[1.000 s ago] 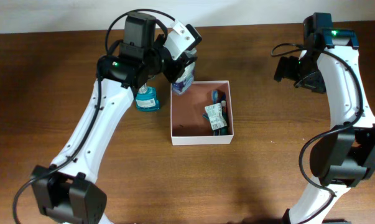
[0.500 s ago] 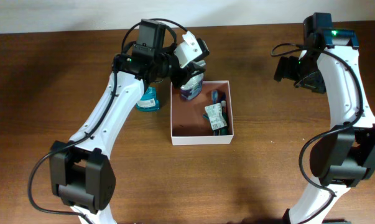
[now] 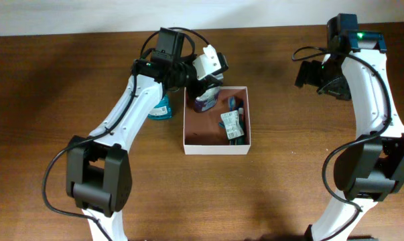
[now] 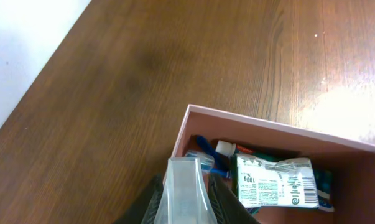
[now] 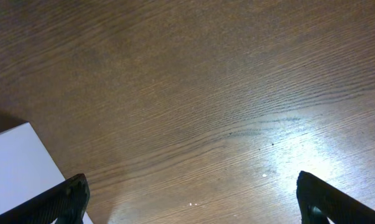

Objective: Pack container
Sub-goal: 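Lift the pump bottle and carry it over the pink box, then lower the pump bottle into the box's left corner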

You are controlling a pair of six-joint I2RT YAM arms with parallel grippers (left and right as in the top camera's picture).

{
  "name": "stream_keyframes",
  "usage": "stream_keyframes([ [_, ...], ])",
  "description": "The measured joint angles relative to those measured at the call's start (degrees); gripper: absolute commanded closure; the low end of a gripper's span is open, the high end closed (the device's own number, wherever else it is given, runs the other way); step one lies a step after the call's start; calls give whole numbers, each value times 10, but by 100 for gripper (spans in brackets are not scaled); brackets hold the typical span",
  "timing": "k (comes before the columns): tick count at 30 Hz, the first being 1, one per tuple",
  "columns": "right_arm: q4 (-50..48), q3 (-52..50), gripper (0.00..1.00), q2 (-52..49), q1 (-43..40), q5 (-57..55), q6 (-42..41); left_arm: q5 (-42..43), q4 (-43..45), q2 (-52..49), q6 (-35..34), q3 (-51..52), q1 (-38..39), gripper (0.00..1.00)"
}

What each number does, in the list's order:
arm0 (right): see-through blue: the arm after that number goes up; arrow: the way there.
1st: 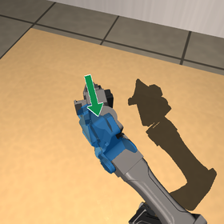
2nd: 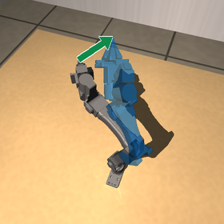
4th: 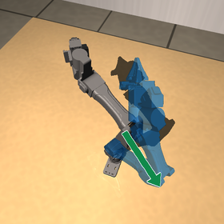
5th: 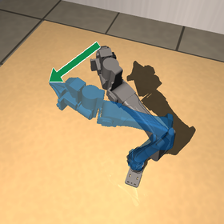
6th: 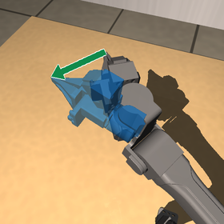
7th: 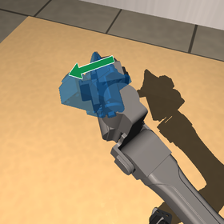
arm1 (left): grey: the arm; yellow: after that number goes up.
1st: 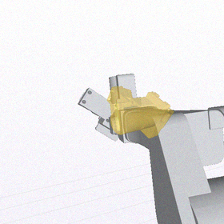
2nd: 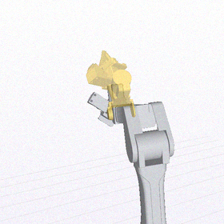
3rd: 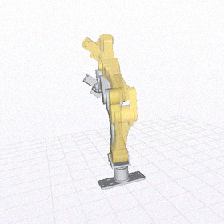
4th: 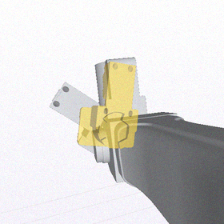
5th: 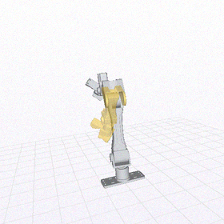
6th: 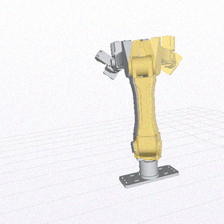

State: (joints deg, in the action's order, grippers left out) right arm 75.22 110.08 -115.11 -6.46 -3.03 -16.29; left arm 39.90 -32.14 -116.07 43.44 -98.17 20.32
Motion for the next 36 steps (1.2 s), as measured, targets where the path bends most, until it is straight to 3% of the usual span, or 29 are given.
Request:
stream_keyframes([
  [6,0,0,2,0,0,0,0,0,2,-13,29,0,0,80],
  [15,0,0,2,0,0,0,0,6,9,-16,52,0,0,56],
  [28,0,0,2,0,0,0,0,24,14,-16,54,-3,2,55],
  [32,0,0,2,0,0,0,0,23,13,-16,56,-3,2,34],
  [36,0,0,2,0,0,0,0,23,10,-16,58,-3,2,32],
])
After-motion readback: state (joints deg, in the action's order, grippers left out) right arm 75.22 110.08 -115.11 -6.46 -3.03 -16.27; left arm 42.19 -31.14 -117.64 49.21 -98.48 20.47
